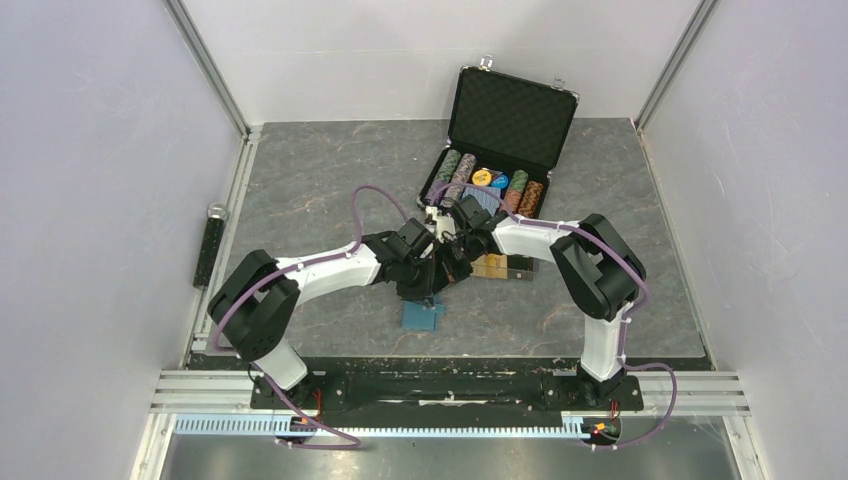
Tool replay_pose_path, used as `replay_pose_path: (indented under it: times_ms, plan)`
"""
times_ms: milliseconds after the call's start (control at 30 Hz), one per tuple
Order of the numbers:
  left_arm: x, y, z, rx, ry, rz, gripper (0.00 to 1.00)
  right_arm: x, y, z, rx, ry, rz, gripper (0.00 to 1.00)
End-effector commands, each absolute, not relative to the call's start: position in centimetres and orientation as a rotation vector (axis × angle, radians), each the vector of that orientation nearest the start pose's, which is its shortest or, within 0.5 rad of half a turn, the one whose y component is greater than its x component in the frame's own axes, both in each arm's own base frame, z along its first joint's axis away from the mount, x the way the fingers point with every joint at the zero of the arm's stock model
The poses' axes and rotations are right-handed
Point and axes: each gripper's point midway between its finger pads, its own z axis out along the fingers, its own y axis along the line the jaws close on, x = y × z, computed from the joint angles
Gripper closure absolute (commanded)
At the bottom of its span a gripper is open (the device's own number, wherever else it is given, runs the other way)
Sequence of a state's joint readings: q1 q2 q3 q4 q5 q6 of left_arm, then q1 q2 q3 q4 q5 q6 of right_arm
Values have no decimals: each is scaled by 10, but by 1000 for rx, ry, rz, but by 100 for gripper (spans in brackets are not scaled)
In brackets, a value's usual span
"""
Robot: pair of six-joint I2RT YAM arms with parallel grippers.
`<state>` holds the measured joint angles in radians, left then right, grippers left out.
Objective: Put the credit cards into the card holder
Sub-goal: Close the card holder at the center of the board.
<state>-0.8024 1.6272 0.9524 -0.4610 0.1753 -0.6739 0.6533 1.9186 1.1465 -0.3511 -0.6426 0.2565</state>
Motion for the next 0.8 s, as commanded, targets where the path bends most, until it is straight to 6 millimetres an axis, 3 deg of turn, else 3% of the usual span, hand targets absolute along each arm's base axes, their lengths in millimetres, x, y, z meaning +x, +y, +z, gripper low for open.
replay_pose_path:
  times_ms: [0, 367, 767]
  plan:
    - [197, -289, 47, 219, 2833, -680, 98, 240, 335, 33, -805, 2657, 1151, 100]
    - [212, -266, 66, 103, 2771, -647, 98, 241, 321, 17, -823, 2725, 1003, 100]
    - [201, -257, 52, 94, 2820, -634, 98, 245, 321, 20, -821, 2714, 984, 100]
